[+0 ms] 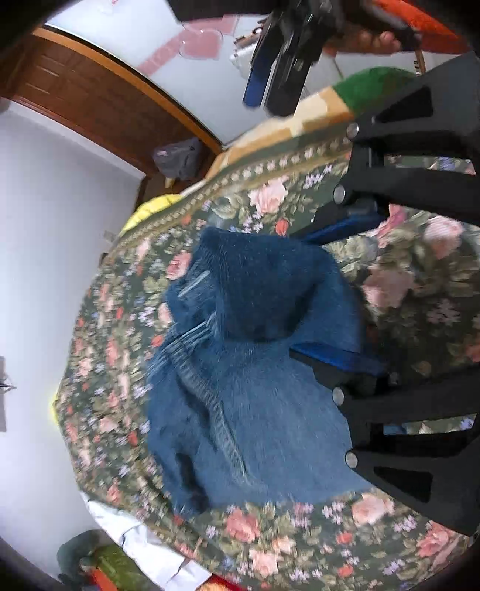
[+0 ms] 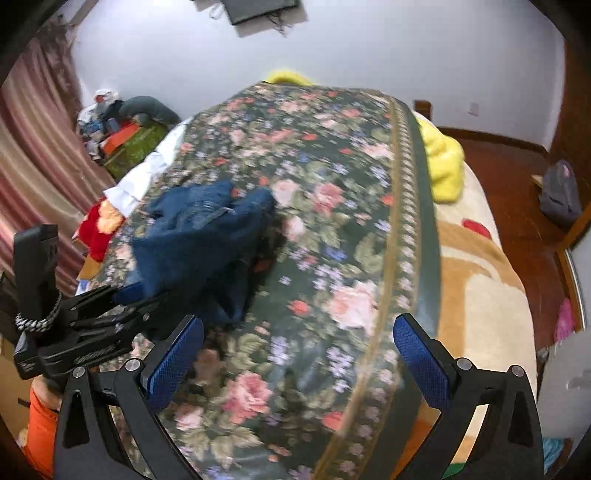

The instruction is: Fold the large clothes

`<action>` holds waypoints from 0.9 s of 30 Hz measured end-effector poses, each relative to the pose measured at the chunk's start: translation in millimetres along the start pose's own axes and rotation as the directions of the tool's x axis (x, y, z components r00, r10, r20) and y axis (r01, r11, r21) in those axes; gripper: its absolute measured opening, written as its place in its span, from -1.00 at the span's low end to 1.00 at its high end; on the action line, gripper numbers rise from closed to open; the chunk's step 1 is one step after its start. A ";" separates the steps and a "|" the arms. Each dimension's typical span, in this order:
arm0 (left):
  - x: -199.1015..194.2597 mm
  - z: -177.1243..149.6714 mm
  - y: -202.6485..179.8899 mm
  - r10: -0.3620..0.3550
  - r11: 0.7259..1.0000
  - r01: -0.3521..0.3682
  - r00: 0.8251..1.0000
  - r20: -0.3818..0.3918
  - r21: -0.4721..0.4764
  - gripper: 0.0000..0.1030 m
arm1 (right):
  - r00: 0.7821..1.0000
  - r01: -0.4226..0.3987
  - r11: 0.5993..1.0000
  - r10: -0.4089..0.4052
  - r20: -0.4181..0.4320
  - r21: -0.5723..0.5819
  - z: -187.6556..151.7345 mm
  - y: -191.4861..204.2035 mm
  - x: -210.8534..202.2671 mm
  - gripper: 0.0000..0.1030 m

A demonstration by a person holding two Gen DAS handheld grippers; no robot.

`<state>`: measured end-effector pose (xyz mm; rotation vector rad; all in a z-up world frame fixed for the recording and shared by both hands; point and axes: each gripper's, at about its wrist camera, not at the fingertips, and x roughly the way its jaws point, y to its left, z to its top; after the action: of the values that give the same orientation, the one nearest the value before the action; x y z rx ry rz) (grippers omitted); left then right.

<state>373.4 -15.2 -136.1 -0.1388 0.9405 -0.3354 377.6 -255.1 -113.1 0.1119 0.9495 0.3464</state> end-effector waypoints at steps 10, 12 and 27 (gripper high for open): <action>-48.7 -1.2 53.8 0.306 0.950 -0.311 0.943 0.132 0.020 0.48 | 0.992 -0.124 0.982 0.127 0.011 -0.141 32.5 87.2 22.1 0.99; -37.4 -6.7 66.6 0.344 0.938 -0.346 0.935 0.089 0.016 0.48 | 0.994 -0.108 0.976 0.107 -0.013 -0.191 33.5 101.8 40.5 0.99; 22.5 -67.0 99.0 0.224 0.967 -0.229 0.973 -0.057 -0.109 0.92 | 0.975 0.044 0.993 -0.066 -0.214 -0.108 -24.7 10.9 135.9 0.99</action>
<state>353.2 72.1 -218.5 -0.1279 1.0093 -0.0730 427.2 -200.3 -230.3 -0.0473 1.1469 0.3602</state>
